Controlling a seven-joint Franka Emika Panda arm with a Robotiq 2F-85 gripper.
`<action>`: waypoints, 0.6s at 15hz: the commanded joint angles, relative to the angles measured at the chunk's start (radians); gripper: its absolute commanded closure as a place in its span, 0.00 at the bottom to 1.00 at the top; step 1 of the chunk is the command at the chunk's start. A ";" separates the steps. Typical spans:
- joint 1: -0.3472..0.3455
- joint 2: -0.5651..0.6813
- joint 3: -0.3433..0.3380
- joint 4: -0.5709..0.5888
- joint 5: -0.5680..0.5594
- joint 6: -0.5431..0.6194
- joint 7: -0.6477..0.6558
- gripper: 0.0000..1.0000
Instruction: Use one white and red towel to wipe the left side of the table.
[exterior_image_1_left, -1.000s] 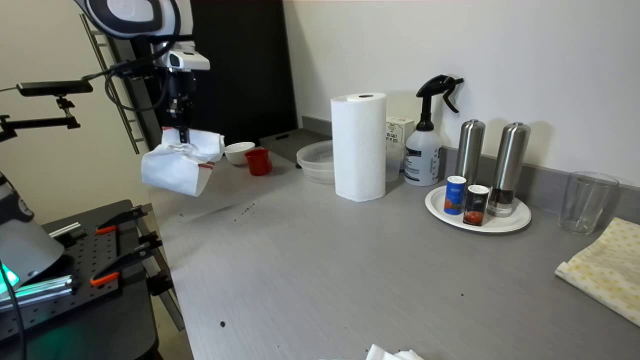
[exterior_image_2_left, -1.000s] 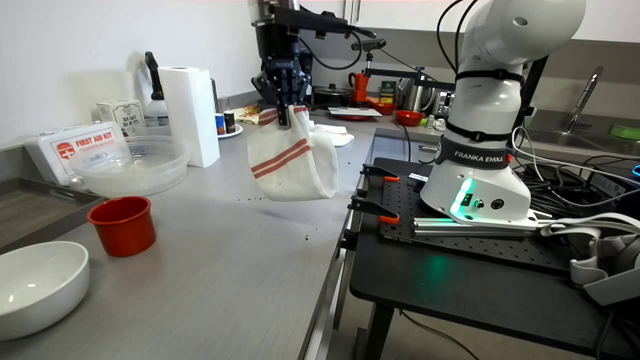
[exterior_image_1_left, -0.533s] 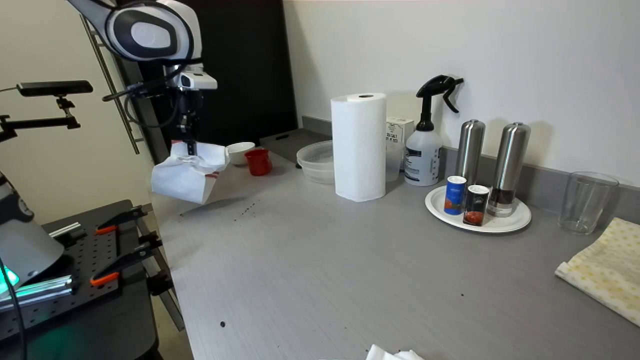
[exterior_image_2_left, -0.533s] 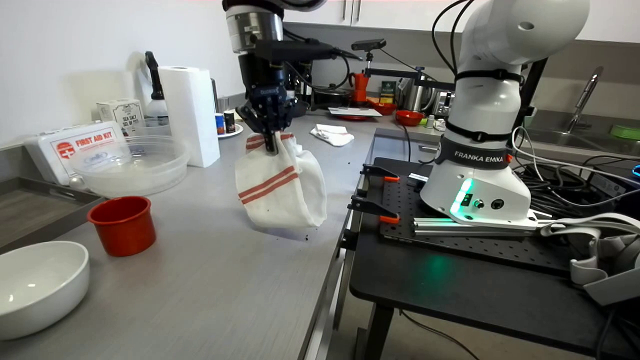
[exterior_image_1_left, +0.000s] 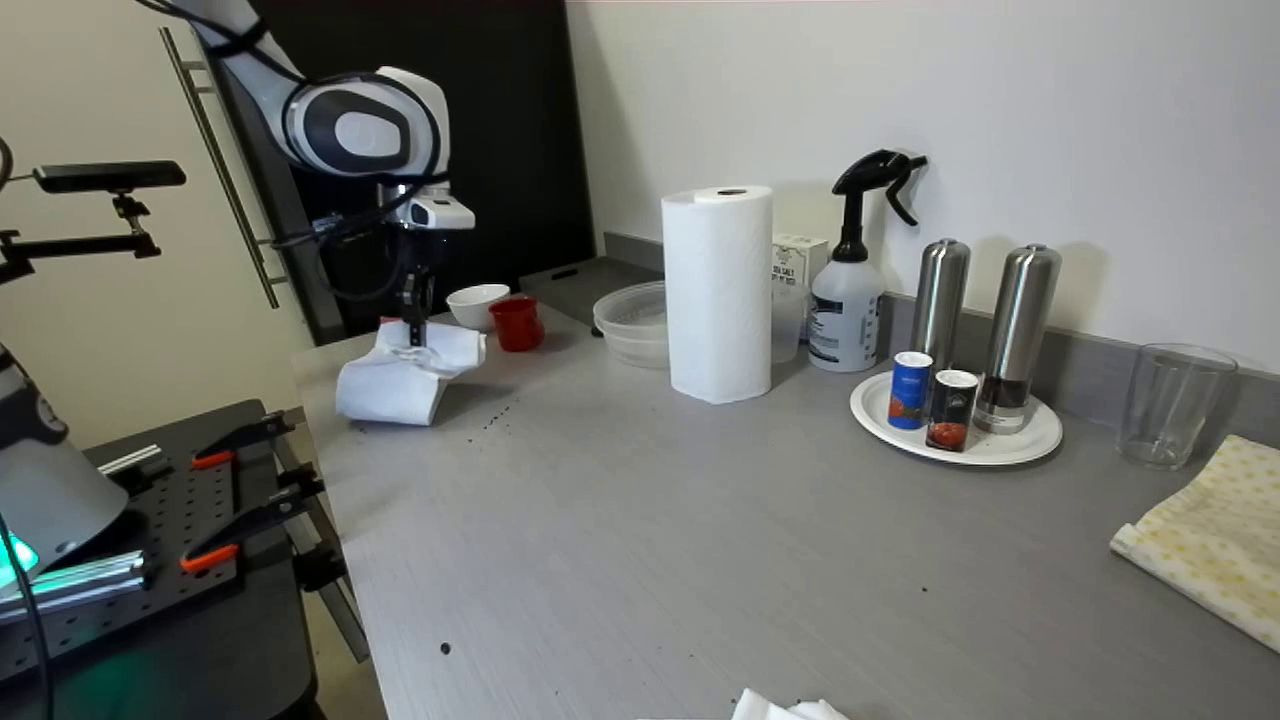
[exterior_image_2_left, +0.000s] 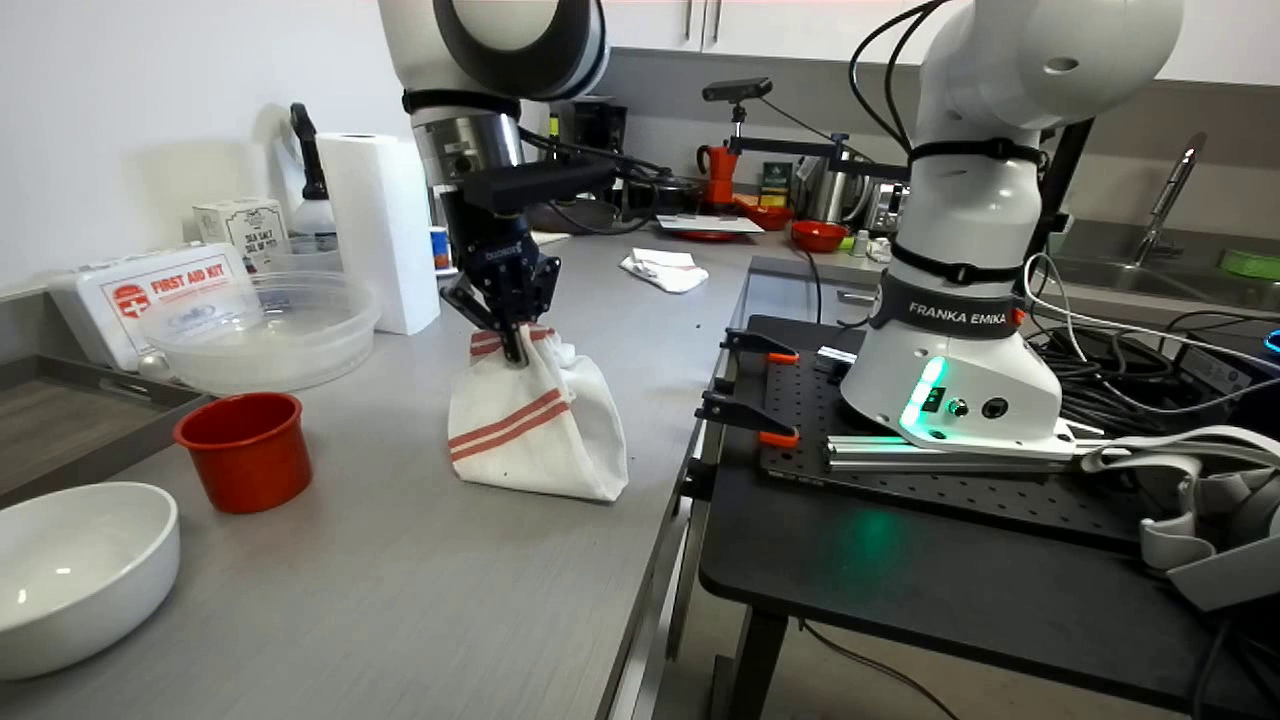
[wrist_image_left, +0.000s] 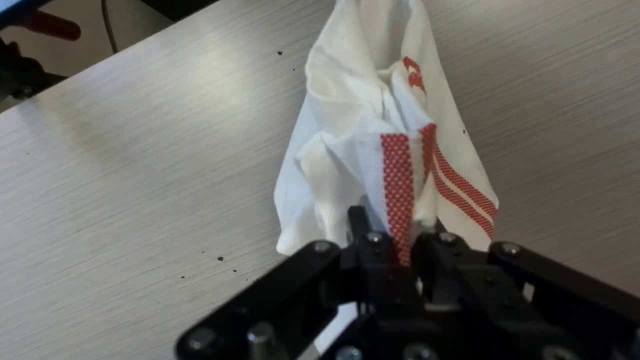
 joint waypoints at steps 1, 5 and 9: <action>0.052 0.097 -0.035 0.061 0.003 0.045 0.002 0.97; 0.084 0.182 -0.062 0.087 0.011 0.121 0.010 0.97; 0.111 0.261 -0.098 0.098 0.025 0.228 0.017 0.97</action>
